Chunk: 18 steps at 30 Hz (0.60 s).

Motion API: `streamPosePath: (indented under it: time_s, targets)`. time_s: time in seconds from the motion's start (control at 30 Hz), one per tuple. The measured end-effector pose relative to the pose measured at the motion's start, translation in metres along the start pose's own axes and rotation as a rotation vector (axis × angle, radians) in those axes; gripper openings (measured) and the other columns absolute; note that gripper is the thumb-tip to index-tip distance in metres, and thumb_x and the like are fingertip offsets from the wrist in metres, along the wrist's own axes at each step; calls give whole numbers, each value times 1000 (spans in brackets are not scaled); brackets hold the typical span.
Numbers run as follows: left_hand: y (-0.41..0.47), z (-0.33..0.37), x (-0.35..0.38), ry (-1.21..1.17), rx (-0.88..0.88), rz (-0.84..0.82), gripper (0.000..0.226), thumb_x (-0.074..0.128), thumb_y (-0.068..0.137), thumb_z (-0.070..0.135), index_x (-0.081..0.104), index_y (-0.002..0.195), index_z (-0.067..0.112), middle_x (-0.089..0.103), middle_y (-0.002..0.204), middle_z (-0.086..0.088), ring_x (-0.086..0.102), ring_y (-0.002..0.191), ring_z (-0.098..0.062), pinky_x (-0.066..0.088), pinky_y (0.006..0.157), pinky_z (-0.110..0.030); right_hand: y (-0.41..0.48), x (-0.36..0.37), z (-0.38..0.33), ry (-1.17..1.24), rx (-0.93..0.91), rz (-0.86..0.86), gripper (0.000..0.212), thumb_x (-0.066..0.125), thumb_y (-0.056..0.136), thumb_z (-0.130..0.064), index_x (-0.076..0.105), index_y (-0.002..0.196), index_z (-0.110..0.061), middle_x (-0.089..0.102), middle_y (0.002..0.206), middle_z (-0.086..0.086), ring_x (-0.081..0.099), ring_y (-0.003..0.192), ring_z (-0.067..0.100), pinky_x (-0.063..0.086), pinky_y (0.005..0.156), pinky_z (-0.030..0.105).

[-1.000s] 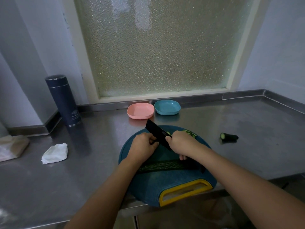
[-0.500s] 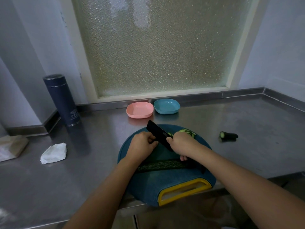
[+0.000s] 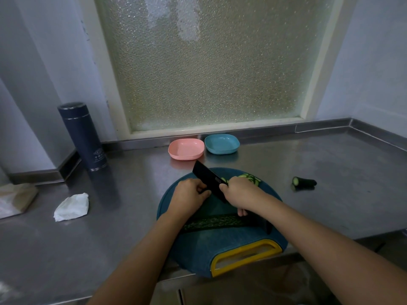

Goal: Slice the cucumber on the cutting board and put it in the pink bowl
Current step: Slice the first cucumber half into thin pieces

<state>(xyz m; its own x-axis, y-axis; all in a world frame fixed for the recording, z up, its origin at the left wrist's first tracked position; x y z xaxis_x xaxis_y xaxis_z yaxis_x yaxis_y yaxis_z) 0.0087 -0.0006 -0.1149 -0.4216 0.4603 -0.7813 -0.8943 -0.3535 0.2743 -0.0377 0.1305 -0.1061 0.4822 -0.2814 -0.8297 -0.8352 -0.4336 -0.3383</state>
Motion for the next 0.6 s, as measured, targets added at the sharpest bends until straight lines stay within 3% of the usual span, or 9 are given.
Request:
streamPosePath:
  time_s: [0.2, 0.33, 0.47, 0.6]
  targets:
    - [2, -2, 1, 13, -6, -16, 23, 68, 83, 28, 71, 100, 13, 70, 93, -1, 57, 78, -8, 45, 72, -21, 3, 10, -4, 16, 4, -11, 51, 27, 103, -33, 54, 115, 9, 57, 54, 16, 54, 40, 21, 47, 44, 25]
    - [-1, 0, -2, 12, 20, -84, 28, 63, 87, 25, 67, 114, 16, 68, 102, 0, 51, 79, -1, 36, 71, -11, 3, 7, 1, 24, 23, -2, 50, 28, 102, -34, 53, 118, 7, 59, 55, 17, 54, 40, 22, 44, 40, 24]
    - [-5, -2, -3, -5, 32, -86, 32, 62, 88, 25, 64, 119, 18, 60, 88, 3, 49, 76, -4, 31, 65, -11, 1, 3, 5, 11, 41, 13, 51, 29, 103, -34, 54, 117, 8, 58, 54, 16, 53, 39, 21, 43, 40, 23]
    - [-5, -3, -2, -19, 27, -72, 32, 63, 87, 26, 65, 118, 19, 60, 91, 4, 50, 77, -4, 33, 68, -13, -1, 1, 7, 37, 37, 10, 52, 28, 103, -35, 52, 118, 7, 58, 55, 16, 52, 39, 20, 44, 41, 23]
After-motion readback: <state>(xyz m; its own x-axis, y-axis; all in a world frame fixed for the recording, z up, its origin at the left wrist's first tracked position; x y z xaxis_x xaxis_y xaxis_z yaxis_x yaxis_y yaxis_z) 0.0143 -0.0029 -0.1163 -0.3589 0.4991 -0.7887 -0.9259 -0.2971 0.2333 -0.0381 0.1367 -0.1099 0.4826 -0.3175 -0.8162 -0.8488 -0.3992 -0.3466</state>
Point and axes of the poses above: each hand's wrist, its own y-axis towards the middle knuckle, its own x-axis out of the palm, z = x × y, the point moved 7 cm from there along y, towards the middle knuckle
